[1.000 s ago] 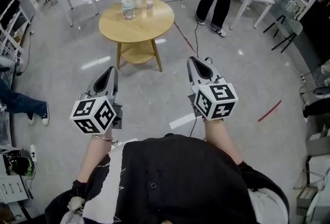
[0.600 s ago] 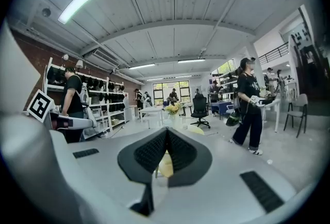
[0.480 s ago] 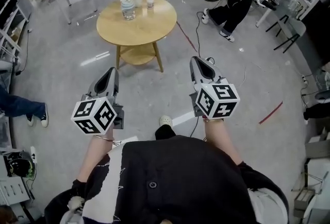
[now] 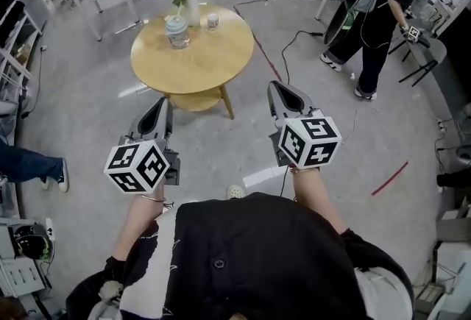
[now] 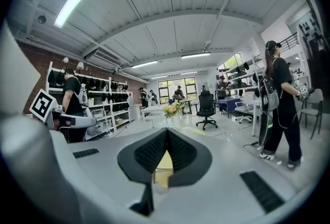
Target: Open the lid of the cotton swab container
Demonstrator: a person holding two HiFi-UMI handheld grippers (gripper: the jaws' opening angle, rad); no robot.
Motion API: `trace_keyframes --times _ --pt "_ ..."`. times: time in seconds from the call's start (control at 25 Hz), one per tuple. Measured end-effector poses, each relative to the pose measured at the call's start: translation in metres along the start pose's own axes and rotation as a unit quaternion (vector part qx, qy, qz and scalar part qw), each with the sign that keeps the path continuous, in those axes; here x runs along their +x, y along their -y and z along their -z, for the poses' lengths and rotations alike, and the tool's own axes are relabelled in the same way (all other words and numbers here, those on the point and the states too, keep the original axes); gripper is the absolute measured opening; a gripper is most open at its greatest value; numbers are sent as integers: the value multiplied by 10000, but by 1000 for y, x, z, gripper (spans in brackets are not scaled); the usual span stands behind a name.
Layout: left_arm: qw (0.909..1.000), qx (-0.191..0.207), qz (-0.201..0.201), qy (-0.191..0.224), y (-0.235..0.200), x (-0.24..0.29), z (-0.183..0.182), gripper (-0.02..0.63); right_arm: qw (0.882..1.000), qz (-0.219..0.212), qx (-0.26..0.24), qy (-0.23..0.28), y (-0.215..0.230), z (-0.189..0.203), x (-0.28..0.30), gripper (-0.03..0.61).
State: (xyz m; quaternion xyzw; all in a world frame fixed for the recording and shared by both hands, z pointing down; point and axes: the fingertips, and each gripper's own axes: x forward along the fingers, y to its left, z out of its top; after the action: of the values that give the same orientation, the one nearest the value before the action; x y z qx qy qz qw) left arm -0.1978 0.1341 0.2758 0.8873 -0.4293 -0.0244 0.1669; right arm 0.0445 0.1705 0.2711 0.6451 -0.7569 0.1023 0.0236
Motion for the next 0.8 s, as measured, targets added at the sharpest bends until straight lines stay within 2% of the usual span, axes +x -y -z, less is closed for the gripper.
trace_keyframes --times 0.36,0.52,0.68,0.8 --pt "9998 -61 -173 -34 -9 80 0 11 9994 -259 201 -63 55 -9 70 5" --pt "9995 -33 -173 -256 -9 97 11 11 9990 -246 329 -199 69 2 86 5" --pt "9986 -70 -237 -473 -37 118 24 11 9974 -199 600 -333 77 19 113 5" --pt "9982 -64 -92 -592 -58 152 33 11 9972 -87 593 -458 85 32 141 5"
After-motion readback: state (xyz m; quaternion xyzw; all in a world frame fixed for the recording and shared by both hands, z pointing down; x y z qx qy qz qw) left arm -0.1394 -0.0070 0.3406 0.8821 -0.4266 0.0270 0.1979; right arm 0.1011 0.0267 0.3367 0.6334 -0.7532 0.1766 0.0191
